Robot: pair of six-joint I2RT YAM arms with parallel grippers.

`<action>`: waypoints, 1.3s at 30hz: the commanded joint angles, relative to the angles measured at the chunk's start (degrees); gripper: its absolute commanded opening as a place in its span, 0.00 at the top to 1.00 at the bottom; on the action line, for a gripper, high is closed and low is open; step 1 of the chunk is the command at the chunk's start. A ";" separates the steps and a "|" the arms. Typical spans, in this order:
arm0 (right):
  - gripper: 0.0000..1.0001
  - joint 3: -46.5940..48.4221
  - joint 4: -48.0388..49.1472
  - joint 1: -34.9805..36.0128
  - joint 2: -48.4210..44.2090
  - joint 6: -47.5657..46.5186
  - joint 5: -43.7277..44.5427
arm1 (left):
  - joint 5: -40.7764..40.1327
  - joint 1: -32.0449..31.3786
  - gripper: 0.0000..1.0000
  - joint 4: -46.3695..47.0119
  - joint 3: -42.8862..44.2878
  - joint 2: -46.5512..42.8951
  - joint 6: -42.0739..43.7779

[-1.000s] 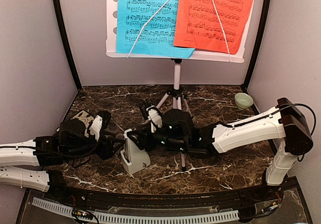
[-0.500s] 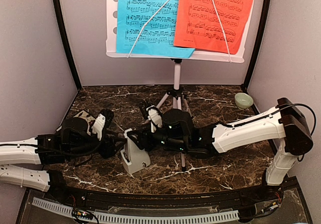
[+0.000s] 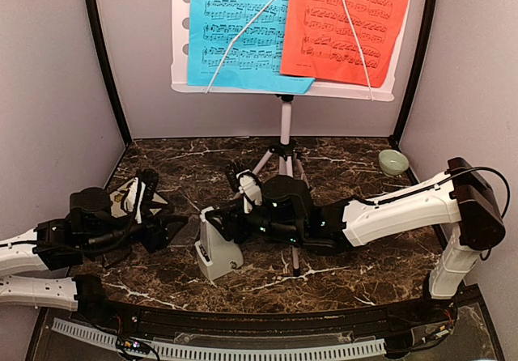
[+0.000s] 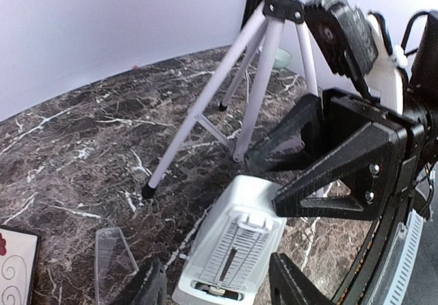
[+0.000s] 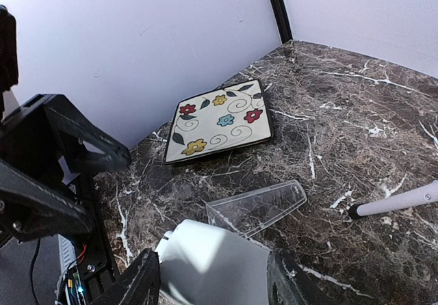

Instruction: Set up the instrument practice props

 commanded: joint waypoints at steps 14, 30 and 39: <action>0.46 -3.35 -17.01 0.31 4.32 -2.01 1.51 | 4.44 1.03 0.20 5.38 -2.87 5.03 -1.21; 0.47 -3.16 -16.99 0.43 4.26 -2.32 1.88 | 10.04 17.91 0.28 10.82 -5.76 10.11 -3.78; 0.47 -3.96 -16.68 0.44 3.71 -2.18 2.01 | 10.68 29.17 0.27 15.50 -5.06 17.50 -9.07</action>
